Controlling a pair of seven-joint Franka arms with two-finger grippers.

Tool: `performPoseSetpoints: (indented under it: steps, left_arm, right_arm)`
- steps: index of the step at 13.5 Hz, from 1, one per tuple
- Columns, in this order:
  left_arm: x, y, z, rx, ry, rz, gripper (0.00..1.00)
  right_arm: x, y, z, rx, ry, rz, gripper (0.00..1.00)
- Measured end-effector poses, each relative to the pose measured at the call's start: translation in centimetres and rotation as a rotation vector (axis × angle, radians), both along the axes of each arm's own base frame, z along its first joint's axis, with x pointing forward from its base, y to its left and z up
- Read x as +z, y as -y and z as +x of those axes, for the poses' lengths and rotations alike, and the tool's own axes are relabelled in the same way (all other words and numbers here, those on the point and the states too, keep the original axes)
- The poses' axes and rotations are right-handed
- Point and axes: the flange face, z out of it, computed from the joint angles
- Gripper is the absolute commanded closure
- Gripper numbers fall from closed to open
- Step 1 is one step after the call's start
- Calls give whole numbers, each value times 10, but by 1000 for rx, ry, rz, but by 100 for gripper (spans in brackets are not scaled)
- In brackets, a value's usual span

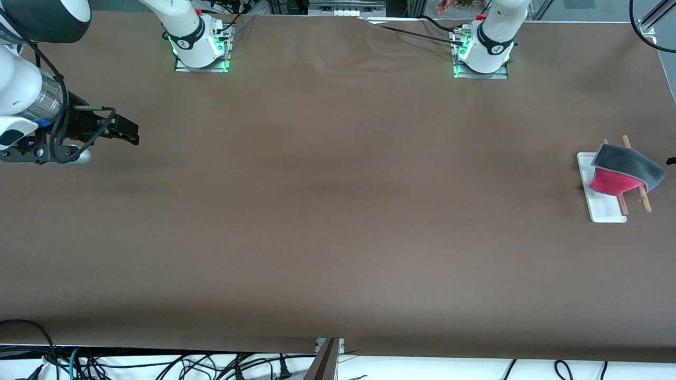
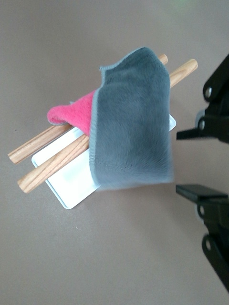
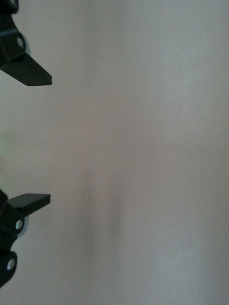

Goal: Pass towel and hang on rack

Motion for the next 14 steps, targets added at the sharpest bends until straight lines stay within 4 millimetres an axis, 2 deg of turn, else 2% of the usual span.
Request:
performPoseSetpoints:
  steps: [3, 4, 5, 6, 7, 8, 9, 12, 13, 14]
  left_arm:
    - [14, 8, 11, 25, 3, 2, 0]
    - [44, 40, 33, 77, -23, 8, 0]
    - [91, 97, 62, 106, -45, 40, 0]
    - [136, 161, 82, 122, -59, 83, 0]
    - [168, 214, 92, 129, -67, 121, 0]
    - [186, 246, 95, 136, -70, 144, 0]
    - [192, 261, 95, 151, -74, 154, 0]
    - [186, 281, 100, 225, -104, 170, 0]
    - [188, 300, 104, 254, -108, 183, 0]
    - [193, 328, 109, 288, -108, 200, 0]
  right_arm:
    - [7, 1, 2, -4, 24, 2, 0]
    - [12, 3, 5, -9, 50, 5, 0]
    - [16, 5, 7, -14, 66, 6, 0]
    - [19, 7, 7, -17, 73, 6, 0]
    - [20, 7, 7, -18, 76, 6, 0]
    - [20, 8, 8, -19, 77, 6, 0]
    - [20, 8, 8, -20, 79, 6, 0]
    - [19, 9, 10, -22, 84, 6, 0]
    - [18, 9, 11, -22, 84, 6, 0]
    - [17, 10, 11, -23, 83, 6, 0]
